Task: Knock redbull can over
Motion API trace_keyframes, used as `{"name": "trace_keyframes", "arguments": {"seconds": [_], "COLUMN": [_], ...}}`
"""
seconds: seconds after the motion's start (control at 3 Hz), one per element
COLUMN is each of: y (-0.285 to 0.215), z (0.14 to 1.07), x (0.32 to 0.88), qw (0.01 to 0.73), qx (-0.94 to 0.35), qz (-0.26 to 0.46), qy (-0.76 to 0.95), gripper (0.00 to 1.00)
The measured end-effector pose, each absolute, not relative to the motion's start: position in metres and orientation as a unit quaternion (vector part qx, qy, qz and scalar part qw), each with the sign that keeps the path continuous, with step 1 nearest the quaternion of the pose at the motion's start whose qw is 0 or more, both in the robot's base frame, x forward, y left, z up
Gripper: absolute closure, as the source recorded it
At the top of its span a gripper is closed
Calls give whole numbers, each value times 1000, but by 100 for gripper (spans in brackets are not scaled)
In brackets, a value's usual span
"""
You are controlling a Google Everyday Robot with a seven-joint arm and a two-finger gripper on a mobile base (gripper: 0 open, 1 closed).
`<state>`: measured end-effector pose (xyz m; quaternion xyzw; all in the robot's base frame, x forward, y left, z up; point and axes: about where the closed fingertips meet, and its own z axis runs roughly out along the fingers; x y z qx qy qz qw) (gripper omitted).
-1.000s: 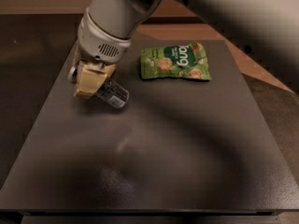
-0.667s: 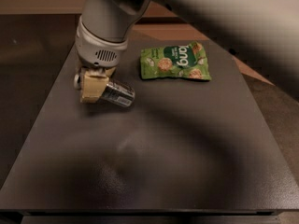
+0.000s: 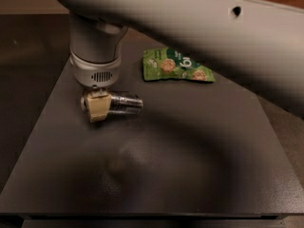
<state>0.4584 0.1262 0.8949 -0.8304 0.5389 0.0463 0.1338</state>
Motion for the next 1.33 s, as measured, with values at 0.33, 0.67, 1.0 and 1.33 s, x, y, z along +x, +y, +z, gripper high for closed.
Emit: {"name": "trace_keyframes", "arguments": {"seconds": [0.33, 0.67, 1.0, 1.33], "y": [126, 126, 128, 132], "z": [876, 862, 853, 848], "x": [448, 440, 434, 428], "qw": [101, 79, 64, 57], "qx": [-849, -863, -875, -886], "qz": [24, 1, -9, -13], "qy": [518, 500, 479, 460], "gripper": [100, 82, 59, 35]}}
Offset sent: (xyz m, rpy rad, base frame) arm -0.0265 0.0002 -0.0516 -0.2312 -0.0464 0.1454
